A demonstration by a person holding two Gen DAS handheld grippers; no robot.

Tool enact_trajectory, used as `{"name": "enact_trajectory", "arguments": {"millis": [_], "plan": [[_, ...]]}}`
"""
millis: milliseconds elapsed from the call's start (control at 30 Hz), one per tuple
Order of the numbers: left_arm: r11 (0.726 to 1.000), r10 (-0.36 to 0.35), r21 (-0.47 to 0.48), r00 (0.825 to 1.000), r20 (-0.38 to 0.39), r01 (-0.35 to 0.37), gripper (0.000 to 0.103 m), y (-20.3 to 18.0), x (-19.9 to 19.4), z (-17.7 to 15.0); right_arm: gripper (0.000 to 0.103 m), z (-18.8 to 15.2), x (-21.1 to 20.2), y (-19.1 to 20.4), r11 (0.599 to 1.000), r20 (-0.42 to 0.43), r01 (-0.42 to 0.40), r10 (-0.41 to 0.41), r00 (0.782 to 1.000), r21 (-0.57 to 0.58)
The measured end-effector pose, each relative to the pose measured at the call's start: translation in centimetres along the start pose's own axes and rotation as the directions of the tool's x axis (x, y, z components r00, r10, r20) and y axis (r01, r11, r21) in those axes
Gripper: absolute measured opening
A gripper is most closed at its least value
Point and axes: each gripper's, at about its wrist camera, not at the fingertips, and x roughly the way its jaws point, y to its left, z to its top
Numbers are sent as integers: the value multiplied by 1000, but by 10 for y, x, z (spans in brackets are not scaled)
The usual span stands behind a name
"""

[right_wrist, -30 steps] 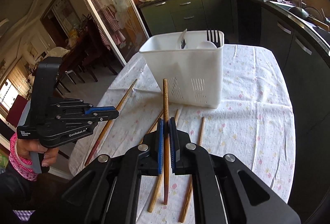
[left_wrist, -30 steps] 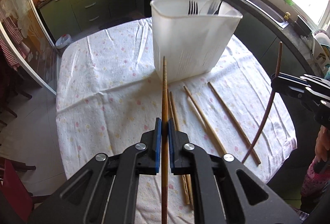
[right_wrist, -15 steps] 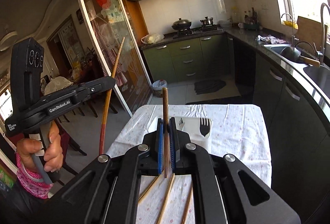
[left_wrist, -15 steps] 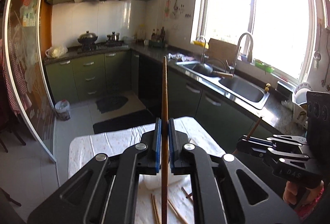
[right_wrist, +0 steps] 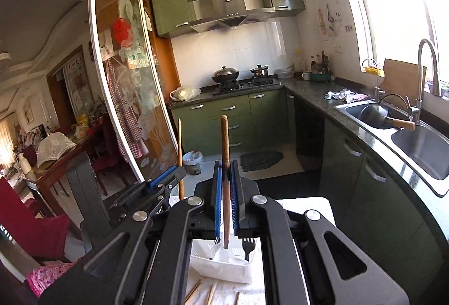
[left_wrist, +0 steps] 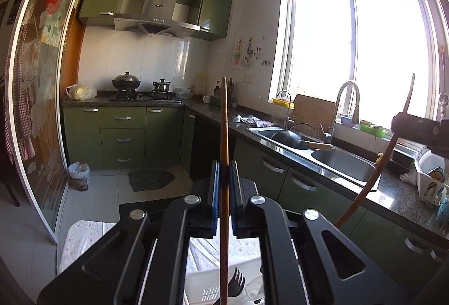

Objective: Organize utensils
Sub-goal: 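Lift both chopsticks upright toward the white caddy, then drop both chopsticks into the caddy and lower both open grippers to the table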

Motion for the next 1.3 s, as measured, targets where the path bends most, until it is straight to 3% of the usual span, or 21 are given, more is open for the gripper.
{"name": "enact_trajectory", "arguments": {"millis": [200, 267, 300, 333, 467, 567, 600, 633, 733, 800, 867, 900, 1000, 1067, 1100, 1167, 1300], "plan": [[999, 31, 9, 998, -49, -31, 8, 5, 19, -25, 6, -34, 60, -7, 1000, -147, -14, 15, 989, 7], [999, 36, 16, 997, -67, -35, 30, 5, 18, -30, 7, -46, 76, -5, 1000, -191, -17, 17, 981, 1], [999, 38, 18, 997, -72, -37, 49, 5, 17, -32, 7, -53, 82, -3, 1000, -211, -19, 17, 977, -7], [999, 39, 22, 997, -70, -38, 58, 5, 13, -32, 7, -61, 87, -1, 1000, -229, -21, 17, 973, -13], [998, 37, 59, 997, -75, -33, 59, 1, -8, -32, 7, -75, 90, 2, 999, -248, -27, 20, 969, -26], [998, 27, 68, 991, -131, -19, 73, 0, -28, -36, 14, -76, 72, 2, 999, -215, -31, 23, 976, -34], [998, 15, 70, 987, -158, -4, 84, 0, -35, -39, 17, -76, 63, 2, 999, -201, -33, 26, 979, -35], [997, 10, 77, 983, -183, 4, 88, 1, -42, -44, 18, -76, 54, 2, 999, -187, -38, 31, 982, -34], [994, 24, 108, 957, -289, 8, 88, 3, -58, -67, 21, -81, 26, 0, 998, -158, -55, 50, 986, -30], [993, 40, 115, 919, -392, 6, 88, 7, -61, -90, 26, -91, 14, 0, 997, -170, -64, 57, 984, -37], [995, 51, 97, 853, -520, 0, 85, 14, -57, -116, 26, -107, 7, 2, 996, -204, -78, 68, 977, -42], [997, 47, 76, 807, -588, -3, 78, 20, -53, -129, 26, -117, 4, 4, 996, -226, -82, 70, 972, -45], [1000, 10, -4, 646, -764, -20, 56, 37, -40, -172, 26, -150, 4, 5, 994, -298, -94, 76, 952, -48], [999, 4, -22, 566, -825, -38, 50, 43, -34, -195, 31, -171, 7, 5, 994, -346, -101, 79, 935, -47], [999, 11, -13, 543, -840, -41, 49, 42, -32, -204, 33, -180, 9, 4, 994, -364, -104, 81, 928, -44], [999, 36, 18, 516, -856, -40, 49, 38, -29, -216, 33, -197, 14, 4, 993, -402, -106, 79, 912, -46], [997, 72, 56, 499, -864, -47, 47, 38, -23, -220, 33, -219, 21, -1, 994, -443, -108, 83, 893, -32]]}}
